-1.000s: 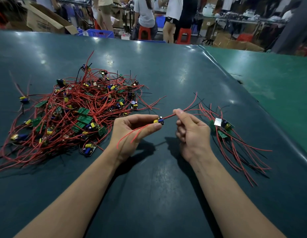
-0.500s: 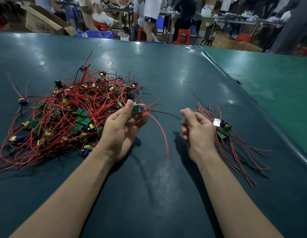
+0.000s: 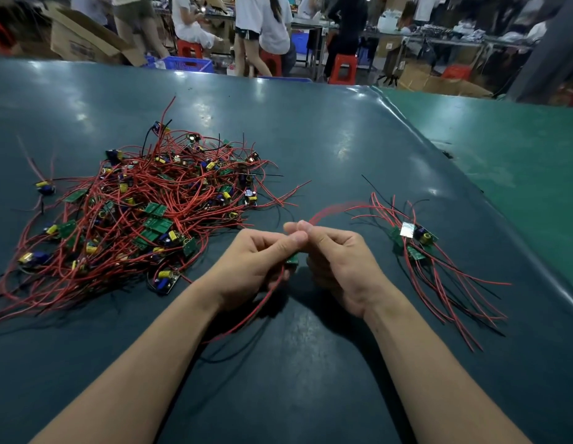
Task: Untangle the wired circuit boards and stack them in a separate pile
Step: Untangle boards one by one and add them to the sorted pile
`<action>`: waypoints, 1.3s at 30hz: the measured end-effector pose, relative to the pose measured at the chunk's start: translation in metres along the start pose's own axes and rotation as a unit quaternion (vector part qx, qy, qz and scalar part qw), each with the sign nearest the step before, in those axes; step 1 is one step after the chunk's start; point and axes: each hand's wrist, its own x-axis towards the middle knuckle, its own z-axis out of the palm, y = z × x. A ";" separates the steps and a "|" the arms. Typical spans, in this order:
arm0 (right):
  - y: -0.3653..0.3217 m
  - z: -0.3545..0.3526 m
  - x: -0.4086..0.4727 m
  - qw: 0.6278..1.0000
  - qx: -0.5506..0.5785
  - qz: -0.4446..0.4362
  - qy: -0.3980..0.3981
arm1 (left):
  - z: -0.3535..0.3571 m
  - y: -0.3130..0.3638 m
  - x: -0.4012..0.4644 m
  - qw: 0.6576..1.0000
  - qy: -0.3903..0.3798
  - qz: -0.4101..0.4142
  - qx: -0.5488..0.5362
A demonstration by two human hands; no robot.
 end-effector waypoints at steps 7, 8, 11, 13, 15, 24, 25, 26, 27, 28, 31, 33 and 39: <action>-0.001 -0.001 0.002 0.999 -0.031 -0.021 0.032 | 0.000 -0.003 -0.001 1.000 -0.011 0.001 -0.018; -0.002 -0.003 0.003 0.997 -0.029 -0.032 0.057 | 0.000 -0.004 -0.001 1.000 -0.014 0.000 -0.010; -0.005 -0.008 0.006 0.991 0.002 -0.054 0.123 | 0.001 -0.003 -0.002 1.000 -0.021 -0.006 0.010; -0.007 -0.010 0.007 0.985 0.032 -0.069 0.155 | 0.000 -0.002 -0.003 0.999 -0.030 -0.006 0.008; -0.009 -0.012 0.010 0.976 0.064 -0.086 0.188 | -0.001 -0.002 -0.005 0.999 -0.044 -0.005 0.006; -0.015 -0.037 0.016 0.930 0.173 -0.138 0.293 | -0.005 0.000 -0.007 0.998 -0.041 0.003 -0.053; -0.014 -0.035 0.015 0.940 0.150 -0.128 0.279 | -0.005 0.001 -0.005 0.997 -0.025 0.009 -0.073; -0.011 -0.030 0.014 0.955 0.119 -0.105 0.249 | -0.004 0.002 -0.004 0.996 -0.012 0.013 -0.087; -0.007 -0.022 0.013 0.972 0.087 -0.072 0.206 | -0.003 0.003 -0.002 0.996 -0.003 0.015 -0.093; -0.003 -0.014 0.011 0.986 0.059 -0.037 0.153 | -0.001 0.003 -0.002 0.996 0.002 0.015 -0.090; 0.005 -0.001 0.005 1.000 0.001 -0.006 0.023 | 0.002 0.002 -0.004 0.999 0.001 0.007 -0.034; 0.006 -0.001 0.004 1.000 -0.008 -0.026 0.002 | 0.003 0.001 -0.006 1.000 -0.010 0.004 -0.006; -0.002 -0.007 0.008 0.993 0.023 -0.062 0.095 | 0.001 0.002 -0.006 1.000 -0.004 0.011 0.006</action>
